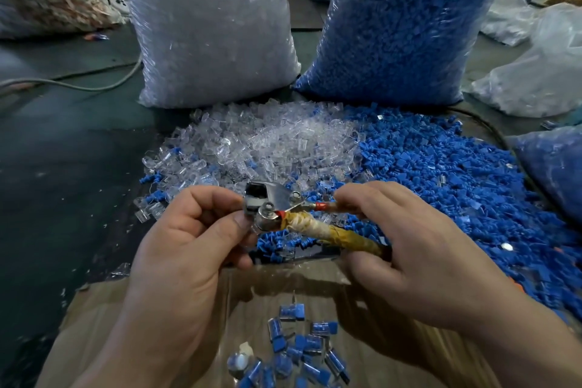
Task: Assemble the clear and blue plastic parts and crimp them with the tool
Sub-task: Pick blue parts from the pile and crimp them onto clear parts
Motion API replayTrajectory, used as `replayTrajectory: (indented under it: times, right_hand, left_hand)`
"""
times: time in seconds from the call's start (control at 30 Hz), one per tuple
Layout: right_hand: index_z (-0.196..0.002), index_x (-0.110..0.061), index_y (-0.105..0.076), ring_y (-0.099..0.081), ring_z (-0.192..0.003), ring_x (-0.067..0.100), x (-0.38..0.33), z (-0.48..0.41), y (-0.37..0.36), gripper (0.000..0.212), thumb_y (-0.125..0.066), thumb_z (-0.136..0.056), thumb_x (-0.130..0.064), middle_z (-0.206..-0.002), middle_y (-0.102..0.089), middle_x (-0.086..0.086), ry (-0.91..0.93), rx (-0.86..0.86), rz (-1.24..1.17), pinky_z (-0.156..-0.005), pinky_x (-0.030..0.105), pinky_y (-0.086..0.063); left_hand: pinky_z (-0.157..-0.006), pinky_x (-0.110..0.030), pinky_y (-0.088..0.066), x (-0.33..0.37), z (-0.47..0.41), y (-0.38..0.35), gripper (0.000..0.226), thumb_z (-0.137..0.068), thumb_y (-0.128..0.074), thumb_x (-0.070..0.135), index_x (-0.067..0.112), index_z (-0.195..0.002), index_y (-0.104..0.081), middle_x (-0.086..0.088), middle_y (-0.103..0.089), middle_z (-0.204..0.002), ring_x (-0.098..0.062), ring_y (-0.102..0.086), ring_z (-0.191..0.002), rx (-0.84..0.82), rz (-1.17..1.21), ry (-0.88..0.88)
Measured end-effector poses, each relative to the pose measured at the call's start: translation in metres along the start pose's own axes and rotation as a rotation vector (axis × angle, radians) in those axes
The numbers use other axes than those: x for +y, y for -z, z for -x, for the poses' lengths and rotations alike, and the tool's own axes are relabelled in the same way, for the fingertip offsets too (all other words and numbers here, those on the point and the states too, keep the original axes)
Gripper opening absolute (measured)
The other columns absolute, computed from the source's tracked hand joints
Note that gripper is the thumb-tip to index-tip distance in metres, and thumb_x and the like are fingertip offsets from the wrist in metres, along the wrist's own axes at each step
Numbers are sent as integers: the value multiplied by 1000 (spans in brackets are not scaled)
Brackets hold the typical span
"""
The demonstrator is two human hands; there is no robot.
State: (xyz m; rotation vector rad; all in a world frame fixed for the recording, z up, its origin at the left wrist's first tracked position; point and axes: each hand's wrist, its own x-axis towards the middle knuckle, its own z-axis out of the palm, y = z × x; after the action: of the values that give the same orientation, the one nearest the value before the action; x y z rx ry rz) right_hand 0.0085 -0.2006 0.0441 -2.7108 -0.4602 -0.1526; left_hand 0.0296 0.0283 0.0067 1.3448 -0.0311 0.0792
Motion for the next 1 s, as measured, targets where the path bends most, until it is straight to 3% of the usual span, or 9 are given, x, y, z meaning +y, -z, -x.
replayTrajectory:
  times: [0.13, 0.2, 0.37, 0.5, 0.67, 0.77, 0.93, 1.0]
  right_hand:
    - [-133, -37, -41, -43, -108, 1, 1, 1, 3, 57, -48, -78, -48, -119, -48, -20, 2, -30, 6, -87, 7, -33]
    - [-130, -39, -41, -43, -106, 2, 1, 1, 3, 53, -48, -78, -49, -118, -50, -20, 8, -38, 23, -86, 9, -34]
    - [-125, -45, -42, -42, -97, 0, -1, -2, 1, 48, -43, -79, -60, -105, -49, -25, 9, -69, 85, -81, 14, -33]
    - [-111, -42, -50, -48, -84, 2, -5, -4, 3, 44, -36, -74, -61, -89, -52, -21, -9, -43, 74, -73, 20, -41]
    - [-116, -46, -47, -49, -92, 1, -1, -1, 0, 45, -41, -75, -63, -98, -54, -24, -63, -35, 1, -81, 23, -44]
    - [-119, -43, -50, -47, -93, 1, 5, -1, -2, 49, -45, -75, -62, -98, -52, -26, -142, 69, 62, -80, 19, -37]
    - [-125, -32, -52, -42, -91, 13, 16, -12, -7, 61, -39, -77, -68, -96, -52, -12, -320, 129, 277, -85, 37, -38]
    - [-125, -31, -52, -46, -95, 18, 20, -16, -8, 65, -39, -77, -73, -99, -55, -8, -341, 116, 318, -87, 41, -38]
  left_hand:
    - [-49, -21, -52, 1, 1, 3, 16, -73, -77, 16, 25, -86, -73, -4, -70, -78, -15, -67, -64, -13, -25, -28]
    - [-49, -21, -52, 0, 2, 3, 18, -75, -69, 12, 25, -87, -73, -2, -70, -76, -14, -67, -64, -14, -55, -46]
    - [-49, -22, -53, 0, 3, 4, 20, -76, -65, 12, 27, -88, -73, -5, -70, -76, -15, -67, -64, -27, -91, -40]
    - [-50, -21, -52, 0, 2, 5, 19, -77, -66, 11, 25, -88, -73, -4, -70, -75, -14, -66, -62, 5, -60, -36]
    - [-50, -21, -53, 2, 3, 3, 18, -80, -70, 11, 28, -87, -72, -5, -70, -73, -14, -65, -59, 51, -111, -31]
    - [-48, -20, -52, 5, 1, 5, 28, -90, -64, 1, 26, -82, -72, -4, -67, -66, -13, -61, -55, 97, -129, 34]
    - [-44, -19, -48, 8, 10, -6, 30, -88, -66, 6, 33, -77, -70, -3, -64, -57, -13, -56, -46, -99, -325, 220]
    - [-41, -19, -45, 9, 12, -11, 29, -90, -66, 8, 34, -75, -69, -5, -64, -55, -13, -54, -43, -98, -319, 269]
